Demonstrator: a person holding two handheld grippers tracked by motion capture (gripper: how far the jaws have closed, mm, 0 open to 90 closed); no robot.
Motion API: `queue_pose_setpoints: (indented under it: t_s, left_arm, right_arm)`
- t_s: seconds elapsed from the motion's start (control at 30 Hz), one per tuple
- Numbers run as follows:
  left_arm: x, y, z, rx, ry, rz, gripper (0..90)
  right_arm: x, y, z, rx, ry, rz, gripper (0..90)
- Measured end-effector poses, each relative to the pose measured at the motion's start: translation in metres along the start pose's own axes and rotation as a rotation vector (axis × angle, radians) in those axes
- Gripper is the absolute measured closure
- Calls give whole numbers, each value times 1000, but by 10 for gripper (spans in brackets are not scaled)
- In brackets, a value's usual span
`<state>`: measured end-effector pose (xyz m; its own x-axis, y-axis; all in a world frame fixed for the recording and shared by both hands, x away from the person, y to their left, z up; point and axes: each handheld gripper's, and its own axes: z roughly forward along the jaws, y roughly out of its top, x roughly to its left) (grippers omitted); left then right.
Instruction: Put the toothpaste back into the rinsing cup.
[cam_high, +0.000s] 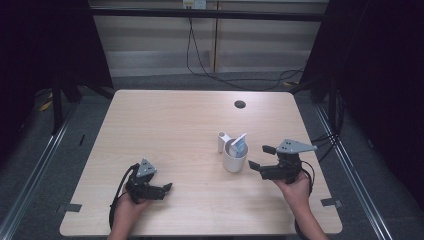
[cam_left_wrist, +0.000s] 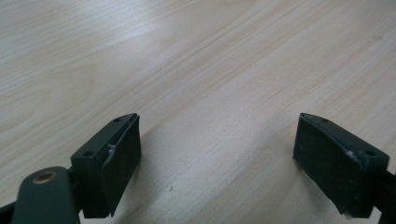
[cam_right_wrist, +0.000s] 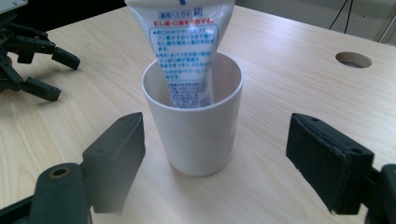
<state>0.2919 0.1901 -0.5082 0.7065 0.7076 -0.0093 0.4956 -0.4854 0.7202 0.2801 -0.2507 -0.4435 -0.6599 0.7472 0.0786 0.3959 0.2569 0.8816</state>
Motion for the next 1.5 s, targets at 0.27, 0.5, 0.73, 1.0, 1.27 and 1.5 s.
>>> queue_pose_setpoints:
  t_s: [0.27, 0.5, 0.73, 1.0, 1.27, 1.5]
  left_arm:
    - [0, 0, 0, -1, 1, 0, 150]
    - [0, 0, 0, 0, 0, 0, 150]
    - [0, 0, 0, -1, 1, 0, 150]
    - [0, 0, 0, 0, 0, 0, 150]
    - [0, 0, 0, -1, 0, 0, 150]
    - [0, 0, 0, -1, 0, 0, 150]
  right_arm:
    - [-2, -12, -4, 9, -6, 12, 180]
    - [-2, -21, -3, 26, -3, 17, 169]
    - [-4, -32, -1, 51, -10, 29, 160]
    - [-7, -43, -6, 76, -22, 38, 152]
    - [-8, -53, -9, 103, -39, 33, 152]
    - [-10, -60, -12, 140, -67, 15, 151]
